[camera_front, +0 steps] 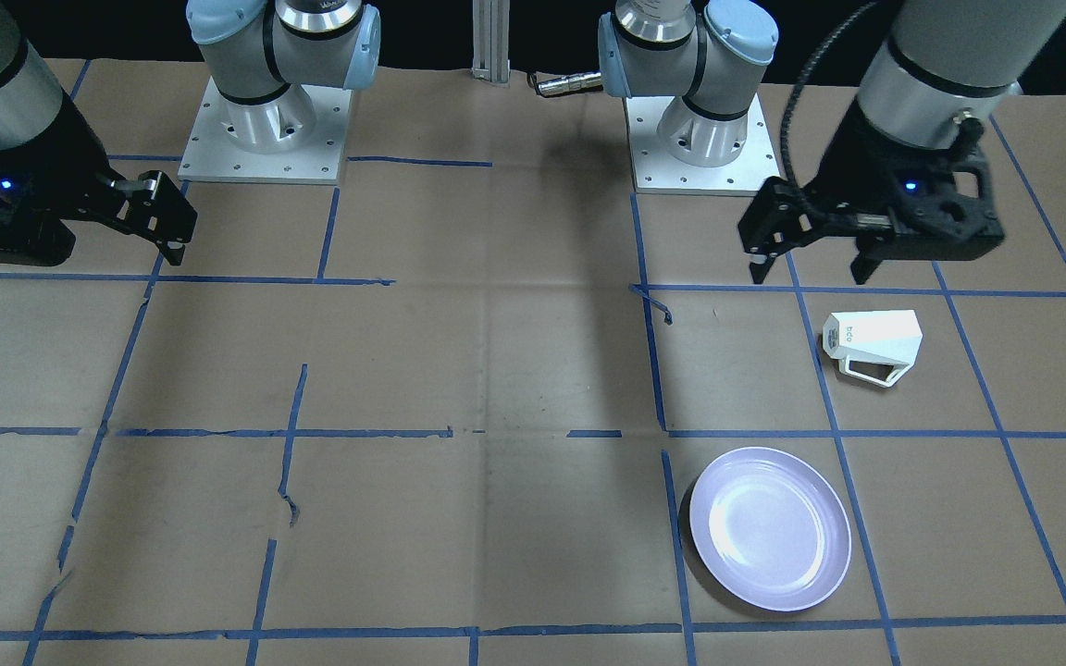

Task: Flip cup and place on plate
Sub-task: 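Move the left gripper down toward the white cup lying on its side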

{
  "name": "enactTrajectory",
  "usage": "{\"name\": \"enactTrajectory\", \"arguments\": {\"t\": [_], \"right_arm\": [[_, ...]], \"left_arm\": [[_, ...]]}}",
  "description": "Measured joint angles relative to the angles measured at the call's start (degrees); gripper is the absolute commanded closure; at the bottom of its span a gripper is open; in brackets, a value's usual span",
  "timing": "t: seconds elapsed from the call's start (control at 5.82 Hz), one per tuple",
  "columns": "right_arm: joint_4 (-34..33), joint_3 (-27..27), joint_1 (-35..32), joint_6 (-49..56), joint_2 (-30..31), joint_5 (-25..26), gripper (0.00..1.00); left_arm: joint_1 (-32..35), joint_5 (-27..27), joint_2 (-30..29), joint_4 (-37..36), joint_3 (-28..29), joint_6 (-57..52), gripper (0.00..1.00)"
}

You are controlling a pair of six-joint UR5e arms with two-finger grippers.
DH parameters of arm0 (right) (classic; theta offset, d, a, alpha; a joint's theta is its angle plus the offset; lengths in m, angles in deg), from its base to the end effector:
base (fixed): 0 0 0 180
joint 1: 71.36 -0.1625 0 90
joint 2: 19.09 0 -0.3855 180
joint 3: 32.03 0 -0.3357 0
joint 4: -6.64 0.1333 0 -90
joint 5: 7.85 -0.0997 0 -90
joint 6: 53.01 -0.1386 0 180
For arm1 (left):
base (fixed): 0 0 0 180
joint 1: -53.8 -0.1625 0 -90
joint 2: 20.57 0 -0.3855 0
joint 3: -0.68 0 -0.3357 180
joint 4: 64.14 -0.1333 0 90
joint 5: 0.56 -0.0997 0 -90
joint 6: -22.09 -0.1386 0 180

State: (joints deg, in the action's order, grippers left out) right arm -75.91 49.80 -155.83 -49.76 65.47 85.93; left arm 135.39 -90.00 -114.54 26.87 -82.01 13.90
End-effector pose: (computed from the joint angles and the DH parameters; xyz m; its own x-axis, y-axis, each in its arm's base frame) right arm 0.0793 -0.4697 0.4162 -0.9975 0.0344 0.0609 0.0395 0.9955 0.0859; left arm -0.0649 -0.4817 0.4322 -1.0000 -0.0036 0.0039 -0.0037 0.9991 -0.0416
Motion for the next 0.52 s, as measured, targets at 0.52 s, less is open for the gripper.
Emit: {"name": "enactTrajectory", "arguments": {"t": [0.52], "right_arm": [[0.02,0.0,0.0,0.0,0.0,0.0,0.0]], "left_arm": [[-24.91,6.29,0.54,5.87,-0.95,-30.5,0.02]]}}
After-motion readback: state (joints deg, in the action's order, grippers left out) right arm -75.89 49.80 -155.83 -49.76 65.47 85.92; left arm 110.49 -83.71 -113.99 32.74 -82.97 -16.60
